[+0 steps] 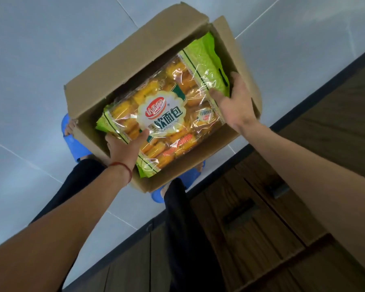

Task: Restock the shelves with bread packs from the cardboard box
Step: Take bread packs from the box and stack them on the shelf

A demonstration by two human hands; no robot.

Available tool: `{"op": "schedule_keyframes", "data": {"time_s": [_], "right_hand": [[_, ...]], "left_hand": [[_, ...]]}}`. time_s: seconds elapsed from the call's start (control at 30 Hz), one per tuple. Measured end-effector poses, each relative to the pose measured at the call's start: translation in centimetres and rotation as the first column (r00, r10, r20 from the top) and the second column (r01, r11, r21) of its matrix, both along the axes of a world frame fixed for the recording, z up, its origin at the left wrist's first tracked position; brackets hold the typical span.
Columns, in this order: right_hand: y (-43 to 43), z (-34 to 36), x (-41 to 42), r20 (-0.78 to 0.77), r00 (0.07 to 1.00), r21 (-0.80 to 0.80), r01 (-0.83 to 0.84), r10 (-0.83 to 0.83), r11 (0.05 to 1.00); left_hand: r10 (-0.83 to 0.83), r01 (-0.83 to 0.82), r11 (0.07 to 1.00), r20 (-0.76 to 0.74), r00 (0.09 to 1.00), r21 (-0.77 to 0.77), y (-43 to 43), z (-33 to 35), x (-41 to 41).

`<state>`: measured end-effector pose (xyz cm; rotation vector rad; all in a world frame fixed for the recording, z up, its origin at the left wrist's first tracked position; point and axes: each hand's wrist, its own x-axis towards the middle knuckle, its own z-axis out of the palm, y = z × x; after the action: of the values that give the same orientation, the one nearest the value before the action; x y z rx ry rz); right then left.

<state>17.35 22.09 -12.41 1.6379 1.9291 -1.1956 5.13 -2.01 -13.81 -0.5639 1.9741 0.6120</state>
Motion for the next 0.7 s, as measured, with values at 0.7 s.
{"op": "schedule_keyframes", "data": {"time_s": [0.7], "right_hand": [[-1.3,-2.2,-0.9,-0.039,0.998,-0.056,-0.05,0.048,0.997]], "left_hand": [[0.014,-0.007,0.994,-0.067,0.998,0.106,-0.3,-0.3,0.5]]}}
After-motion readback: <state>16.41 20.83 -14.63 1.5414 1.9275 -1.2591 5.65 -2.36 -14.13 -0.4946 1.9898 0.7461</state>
